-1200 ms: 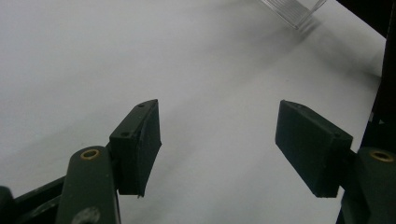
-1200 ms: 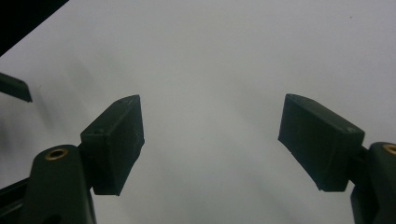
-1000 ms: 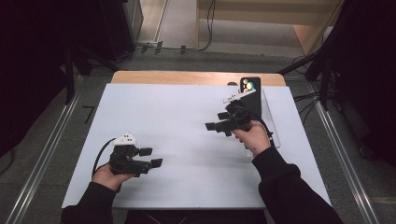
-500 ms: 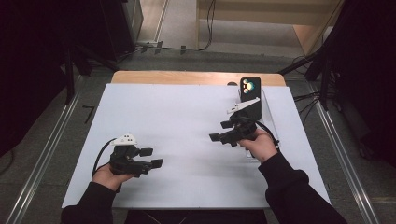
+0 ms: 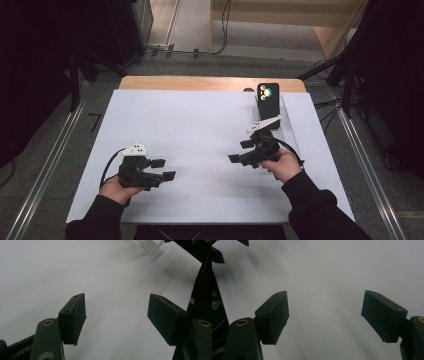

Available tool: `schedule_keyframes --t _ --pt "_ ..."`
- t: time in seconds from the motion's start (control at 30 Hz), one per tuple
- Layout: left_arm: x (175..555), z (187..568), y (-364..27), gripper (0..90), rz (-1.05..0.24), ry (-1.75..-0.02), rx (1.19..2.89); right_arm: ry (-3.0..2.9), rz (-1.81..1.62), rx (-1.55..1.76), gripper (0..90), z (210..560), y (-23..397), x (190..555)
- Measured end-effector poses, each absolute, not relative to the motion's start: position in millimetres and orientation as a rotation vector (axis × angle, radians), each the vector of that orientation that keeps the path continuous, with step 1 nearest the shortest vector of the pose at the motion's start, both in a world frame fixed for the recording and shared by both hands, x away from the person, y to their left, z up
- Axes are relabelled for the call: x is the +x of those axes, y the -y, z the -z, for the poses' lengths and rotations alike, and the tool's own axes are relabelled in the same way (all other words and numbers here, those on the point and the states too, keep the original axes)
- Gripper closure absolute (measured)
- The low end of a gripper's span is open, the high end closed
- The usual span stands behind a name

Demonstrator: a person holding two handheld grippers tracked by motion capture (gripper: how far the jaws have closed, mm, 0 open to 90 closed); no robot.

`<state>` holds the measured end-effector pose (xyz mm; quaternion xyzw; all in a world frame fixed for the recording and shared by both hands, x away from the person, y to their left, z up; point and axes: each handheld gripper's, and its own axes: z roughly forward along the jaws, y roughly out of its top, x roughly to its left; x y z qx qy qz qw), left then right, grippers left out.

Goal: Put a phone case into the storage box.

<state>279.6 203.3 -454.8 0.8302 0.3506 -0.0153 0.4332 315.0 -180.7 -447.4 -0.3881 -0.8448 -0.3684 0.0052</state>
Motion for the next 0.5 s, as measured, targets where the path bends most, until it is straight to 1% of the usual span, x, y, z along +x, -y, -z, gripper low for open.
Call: schedule_keyframes --t 0.5 --pt "278.2 455.0 -201.7 31.2 0.052 -0.855 2.086 2.668 1.102 -1.186 20.5 459.6 192.7 289.6"
